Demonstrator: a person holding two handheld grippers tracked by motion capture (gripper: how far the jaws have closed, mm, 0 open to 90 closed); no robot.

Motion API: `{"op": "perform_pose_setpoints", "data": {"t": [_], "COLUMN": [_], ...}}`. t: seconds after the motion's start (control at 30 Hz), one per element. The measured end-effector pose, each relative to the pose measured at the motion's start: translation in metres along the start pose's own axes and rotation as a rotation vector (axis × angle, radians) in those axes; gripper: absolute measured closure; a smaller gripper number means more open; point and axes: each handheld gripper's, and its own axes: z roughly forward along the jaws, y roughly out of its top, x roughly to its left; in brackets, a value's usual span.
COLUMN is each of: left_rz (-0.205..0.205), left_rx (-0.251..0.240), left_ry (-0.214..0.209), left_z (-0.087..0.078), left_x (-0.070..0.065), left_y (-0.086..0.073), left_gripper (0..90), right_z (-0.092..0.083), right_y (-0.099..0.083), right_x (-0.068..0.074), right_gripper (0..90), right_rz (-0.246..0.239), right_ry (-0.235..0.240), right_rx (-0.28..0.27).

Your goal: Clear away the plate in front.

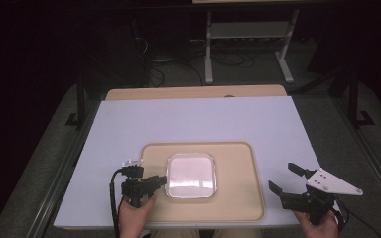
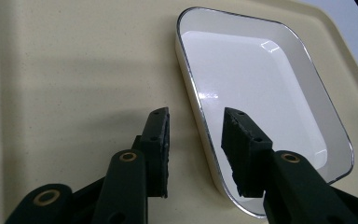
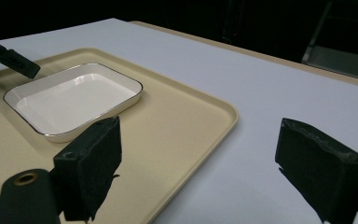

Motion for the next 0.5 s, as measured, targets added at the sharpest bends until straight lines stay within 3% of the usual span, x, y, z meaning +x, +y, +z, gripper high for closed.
{"op": "perform_pose_setpoints", "data": {"t": [0.03,0.1,0.5], "left_rz": [0.005,0.020,0.102], "left_rx": [-0.012,-0.027,-0.077], "left_ry": [-0.025,-0.033,-0.040], "left_z": [-0.002,-0.004,-0.015], "left_x": [0.001,-0.001,-0.004], "left_y": [0.000,0.000,0.004], "left_gripper": [58.5,58.4,55.7], "right_z": [0.000,0.000,0.001], "right_y": [0.000,0.000,-0.001], "right_x": [0.000,0.000,-0.001], "right_gripper": [13.5,13.5,13.4], "right_rz": [0.001,0.001,0.005], "right_ry": [-0.001,-0.001,-0.003], "right_rx": [0.000,0.002,0.011]}}
